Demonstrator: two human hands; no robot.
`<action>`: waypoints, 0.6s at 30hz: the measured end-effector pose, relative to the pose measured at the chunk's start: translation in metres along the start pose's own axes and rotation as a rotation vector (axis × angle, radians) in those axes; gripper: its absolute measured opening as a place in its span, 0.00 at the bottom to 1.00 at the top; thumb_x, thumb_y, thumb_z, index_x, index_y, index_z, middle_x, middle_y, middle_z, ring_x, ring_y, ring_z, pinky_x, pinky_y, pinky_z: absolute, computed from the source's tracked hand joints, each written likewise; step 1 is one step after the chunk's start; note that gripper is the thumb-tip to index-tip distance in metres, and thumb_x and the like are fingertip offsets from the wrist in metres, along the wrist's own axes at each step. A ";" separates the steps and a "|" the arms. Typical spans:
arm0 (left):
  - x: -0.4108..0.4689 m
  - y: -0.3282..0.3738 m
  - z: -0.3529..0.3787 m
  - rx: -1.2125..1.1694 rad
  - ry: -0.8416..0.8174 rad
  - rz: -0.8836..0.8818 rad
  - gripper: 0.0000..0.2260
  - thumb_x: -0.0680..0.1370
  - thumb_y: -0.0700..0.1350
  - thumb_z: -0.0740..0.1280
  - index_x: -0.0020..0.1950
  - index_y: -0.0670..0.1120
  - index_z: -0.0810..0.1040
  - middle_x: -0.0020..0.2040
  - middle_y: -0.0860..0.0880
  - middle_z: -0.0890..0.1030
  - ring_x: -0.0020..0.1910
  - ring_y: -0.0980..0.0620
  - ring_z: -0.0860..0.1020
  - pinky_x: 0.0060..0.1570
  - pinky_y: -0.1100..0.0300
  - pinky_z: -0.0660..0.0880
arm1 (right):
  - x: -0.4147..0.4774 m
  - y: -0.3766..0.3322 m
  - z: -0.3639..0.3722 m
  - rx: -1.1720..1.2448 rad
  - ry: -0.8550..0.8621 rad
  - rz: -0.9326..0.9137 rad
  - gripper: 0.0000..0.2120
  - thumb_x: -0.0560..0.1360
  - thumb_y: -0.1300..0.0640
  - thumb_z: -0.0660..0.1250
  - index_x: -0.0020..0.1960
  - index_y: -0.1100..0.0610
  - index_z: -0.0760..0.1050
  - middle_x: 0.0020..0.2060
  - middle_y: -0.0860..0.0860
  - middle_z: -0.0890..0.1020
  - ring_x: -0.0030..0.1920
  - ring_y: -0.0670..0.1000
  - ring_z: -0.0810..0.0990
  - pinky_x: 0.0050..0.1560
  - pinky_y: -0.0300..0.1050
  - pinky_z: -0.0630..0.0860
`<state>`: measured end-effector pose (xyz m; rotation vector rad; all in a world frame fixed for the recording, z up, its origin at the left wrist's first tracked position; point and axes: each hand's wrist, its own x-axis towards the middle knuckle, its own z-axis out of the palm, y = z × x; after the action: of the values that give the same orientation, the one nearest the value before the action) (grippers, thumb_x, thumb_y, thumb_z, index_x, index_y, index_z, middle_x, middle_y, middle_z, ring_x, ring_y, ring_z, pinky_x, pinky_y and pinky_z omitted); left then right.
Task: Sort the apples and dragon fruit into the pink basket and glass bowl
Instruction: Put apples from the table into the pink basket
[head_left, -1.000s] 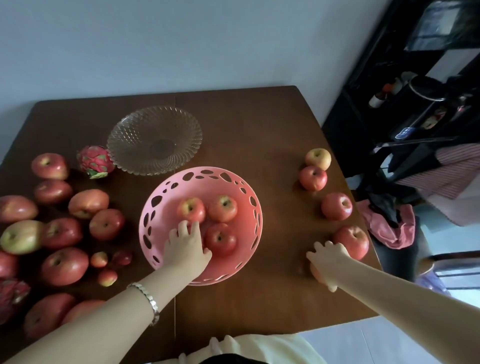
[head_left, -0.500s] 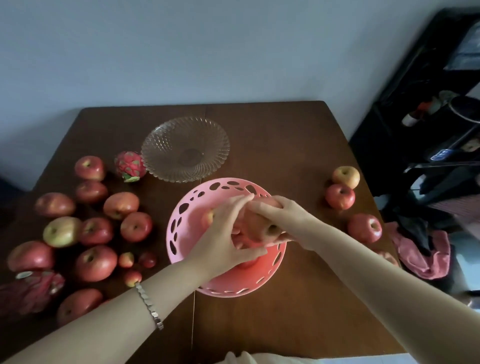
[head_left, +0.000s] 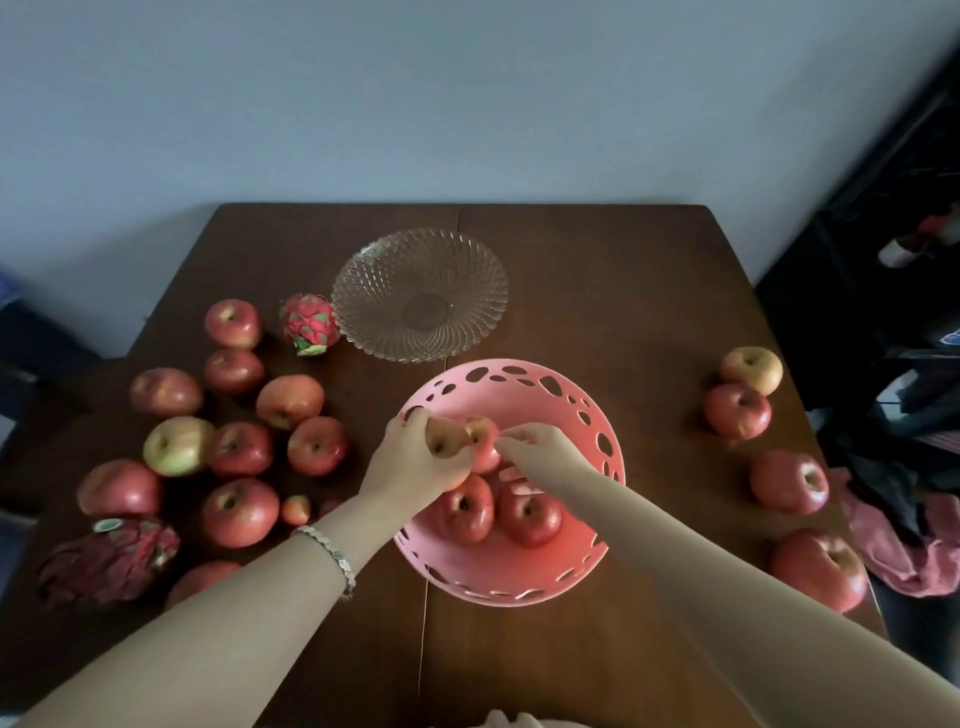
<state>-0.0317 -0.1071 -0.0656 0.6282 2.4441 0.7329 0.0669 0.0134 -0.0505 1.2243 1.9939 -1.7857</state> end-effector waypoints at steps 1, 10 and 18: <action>0.001 -0.003 -0.001 0.019 -0.002 -0.004 0.19 0.66 0.58 0.69 0.46 0.46 0.71 0.49 0.45 0.76 0.47 0.44 0.78 0.39 0.58 0.69 | 0.001 0.003 0.000 -0.021 0.003 -0.006 0.11 0.76 0.57 0.61 0.55 0.57 0.77 0.43 0.54 0.79 0.41 0.50 0.79 0.40 0.42 0.77; -0.005 0.000 0.008 0.734 0.035 0.154 0.32 0.74 0.61 0.61 0.72 0.45 0.59 0.67 0.42 0.64 0.62 0.41 0.67 0.61 0.52 0.66 | 0.002 0.015 0.002 -0.113 -0.004 -0.017 0.09 0.74 0.58 0.62 0.51 0.57 0.79 0.40 0.55 0.80 0.41 0.52 0.77 0.53 0.53 0.78; -0.007 0.009 0.003 0.934 -0.050 0.189 0.27 0.68 0.58 0.70 0.61 0.44 0.73 0.53 0.39 0.76 0.52 0.40 0.73 0.46 0.53 0.72 | -0.007 0.019 -0.014 -0.297 0.000 -0.088 0.12 0.75 0.60 0.61 0.54 0.63 0.78 0.45 0.57 0.81 0.43 0.51 0.76 0.47 0.47 0.73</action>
<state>-0.0225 -0.1030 -0.0599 1.1921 2.6122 -0.4307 0.0899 0.0215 -0.0562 1.0586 2.2444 -1.4539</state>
